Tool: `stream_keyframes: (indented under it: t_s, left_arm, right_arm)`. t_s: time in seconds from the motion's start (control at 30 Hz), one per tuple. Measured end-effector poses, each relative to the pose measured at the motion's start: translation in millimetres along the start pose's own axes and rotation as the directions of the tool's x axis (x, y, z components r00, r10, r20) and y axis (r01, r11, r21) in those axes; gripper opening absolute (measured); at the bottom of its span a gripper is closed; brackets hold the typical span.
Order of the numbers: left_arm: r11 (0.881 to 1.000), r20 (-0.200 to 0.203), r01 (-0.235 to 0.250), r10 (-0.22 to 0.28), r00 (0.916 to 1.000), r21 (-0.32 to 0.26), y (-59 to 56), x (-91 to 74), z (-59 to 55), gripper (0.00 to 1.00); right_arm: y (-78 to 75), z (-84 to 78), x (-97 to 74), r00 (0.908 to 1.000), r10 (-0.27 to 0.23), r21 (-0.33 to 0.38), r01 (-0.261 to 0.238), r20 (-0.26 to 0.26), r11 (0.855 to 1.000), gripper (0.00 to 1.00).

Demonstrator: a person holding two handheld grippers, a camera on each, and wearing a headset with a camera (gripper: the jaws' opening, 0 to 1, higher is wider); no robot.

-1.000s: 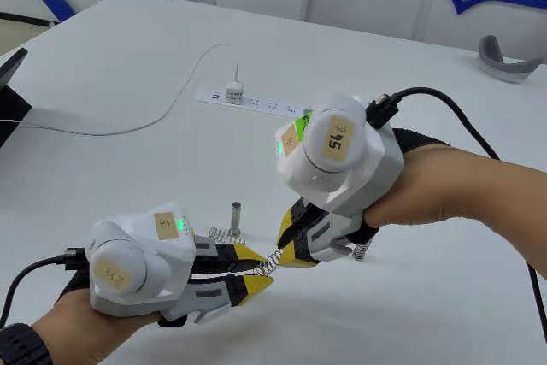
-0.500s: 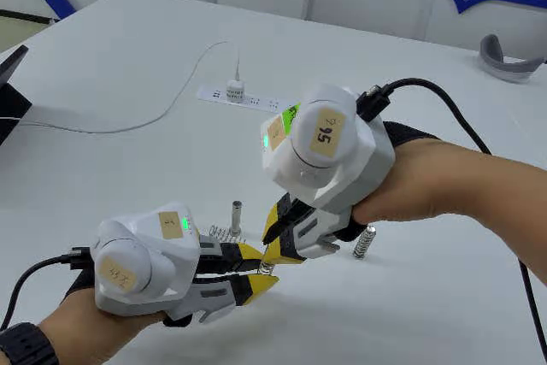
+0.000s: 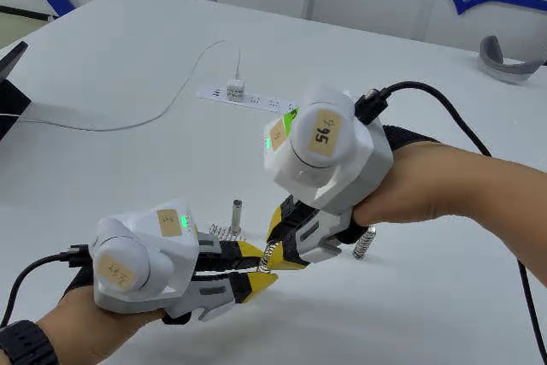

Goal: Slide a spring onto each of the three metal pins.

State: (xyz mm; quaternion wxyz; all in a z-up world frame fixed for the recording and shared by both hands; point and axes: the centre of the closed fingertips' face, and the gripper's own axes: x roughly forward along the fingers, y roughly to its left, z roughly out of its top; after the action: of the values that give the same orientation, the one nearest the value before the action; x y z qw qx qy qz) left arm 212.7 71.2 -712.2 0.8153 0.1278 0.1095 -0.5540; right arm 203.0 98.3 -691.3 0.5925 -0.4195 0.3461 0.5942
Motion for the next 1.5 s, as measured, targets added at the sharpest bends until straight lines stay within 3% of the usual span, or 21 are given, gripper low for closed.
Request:
stream_keyframes:
  t_s: [0.83, 1.17, 1.5]
  left_arm:
    - [1.000, 0.010, -0.024, 0.024, 0.9997, -0.018, 5.6, -2.5, 3.0, 0.12]
    - [0.998, -0.003, -0.042, 0.042, 0.9991, -0.052, 9.5, -7.6, -2.0, 0.25]
    - [0.991, -0.012, -0.103, 0.103, 0.9947, -0.089, 26.7, -24.9, -10.2, 0.36]
  right_arm:
    - [-3.9, 1.0, 4.2, 1.0000, -0.002, 0.018, 0.002, 0.002, 1.000, 0.12]
    - [-9.5, -3.2, 0.2, 0.9998, -0.020, 0.033, 0.020, -0.002, 0.999, 0.12]
    - [-18.9, -13.5, -8.8, 0.9990, -0.043, 0.060, 0.044, -0.010, 0.997, 0.12]
